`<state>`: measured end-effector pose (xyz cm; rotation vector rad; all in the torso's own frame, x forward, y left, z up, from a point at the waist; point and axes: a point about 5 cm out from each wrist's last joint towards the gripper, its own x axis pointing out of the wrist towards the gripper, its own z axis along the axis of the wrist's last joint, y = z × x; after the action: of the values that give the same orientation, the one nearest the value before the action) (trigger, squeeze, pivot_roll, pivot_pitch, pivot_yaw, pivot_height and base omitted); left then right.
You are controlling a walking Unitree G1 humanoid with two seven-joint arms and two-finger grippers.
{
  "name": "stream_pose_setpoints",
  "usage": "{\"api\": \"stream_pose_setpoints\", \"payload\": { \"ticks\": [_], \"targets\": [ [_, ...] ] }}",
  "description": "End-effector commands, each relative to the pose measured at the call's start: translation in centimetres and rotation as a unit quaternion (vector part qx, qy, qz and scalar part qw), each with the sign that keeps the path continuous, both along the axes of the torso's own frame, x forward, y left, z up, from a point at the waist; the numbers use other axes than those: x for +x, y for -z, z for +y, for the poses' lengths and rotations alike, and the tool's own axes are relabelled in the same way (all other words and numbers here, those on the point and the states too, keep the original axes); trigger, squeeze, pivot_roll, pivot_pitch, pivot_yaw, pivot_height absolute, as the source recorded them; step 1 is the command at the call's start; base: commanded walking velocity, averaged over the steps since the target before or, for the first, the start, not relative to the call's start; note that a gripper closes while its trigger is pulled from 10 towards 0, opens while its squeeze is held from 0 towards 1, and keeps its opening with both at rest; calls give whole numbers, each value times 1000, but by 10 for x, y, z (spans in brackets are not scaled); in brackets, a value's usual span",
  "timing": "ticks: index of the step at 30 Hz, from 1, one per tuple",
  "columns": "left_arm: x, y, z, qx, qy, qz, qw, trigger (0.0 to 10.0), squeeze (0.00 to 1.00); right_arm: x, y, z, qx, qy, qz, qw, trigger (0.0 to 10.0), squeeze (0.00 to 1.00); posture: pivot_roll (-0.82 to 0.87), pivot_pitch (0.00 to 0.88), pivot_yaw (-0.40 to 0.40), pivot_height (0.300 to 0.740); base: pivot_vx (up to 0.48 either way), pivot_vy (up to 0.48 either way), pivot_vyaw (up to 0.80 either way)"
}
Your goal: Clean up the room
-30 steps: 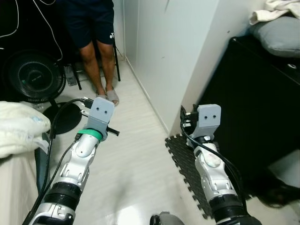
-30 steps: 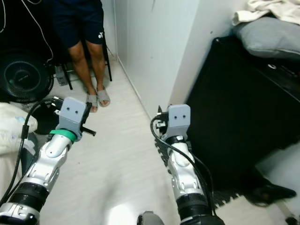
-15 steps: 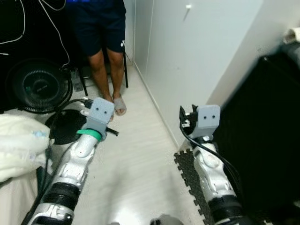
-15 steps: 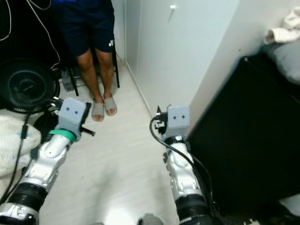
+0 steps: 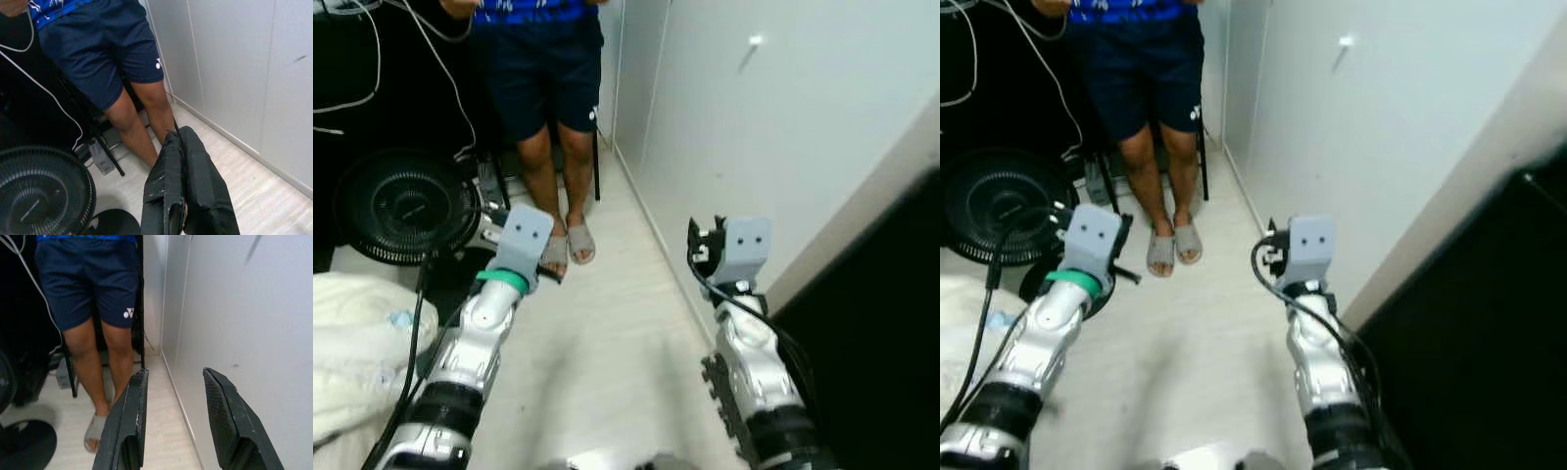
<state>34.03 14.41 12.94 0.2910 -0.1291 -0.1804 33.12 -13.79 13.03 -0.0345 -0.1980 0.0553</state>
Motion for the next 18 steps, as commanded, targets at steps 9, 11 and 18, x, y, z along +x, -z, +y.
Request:
{"api": "stream_pose_setpoints", "payload": {
  "ticks": [9, 11, 18],
  "targets": [
    [-3, 12, -5, -1, 13, 37, 999, 10000, 0, -1, 6, -4, -27, 5, 15, 999, 10000, 0, -44, 48, 63, 722, 137, 0, 85],
    [-5, 20, -9, -5, 34, 66, 997, 10000, 0, -1, 9, -5, -31, 6, 20, 999, 10000, 0, -40, 48, 60, 722, 0, 0, 784],
    [-19, 54, -20, 30, 79, 142, 986, 10000, 0, -3, 23, -13, -55, 21, 48, 997, 10000, 0, -44, 45, 61, 722, 0, 0, 799]
  ]
}}
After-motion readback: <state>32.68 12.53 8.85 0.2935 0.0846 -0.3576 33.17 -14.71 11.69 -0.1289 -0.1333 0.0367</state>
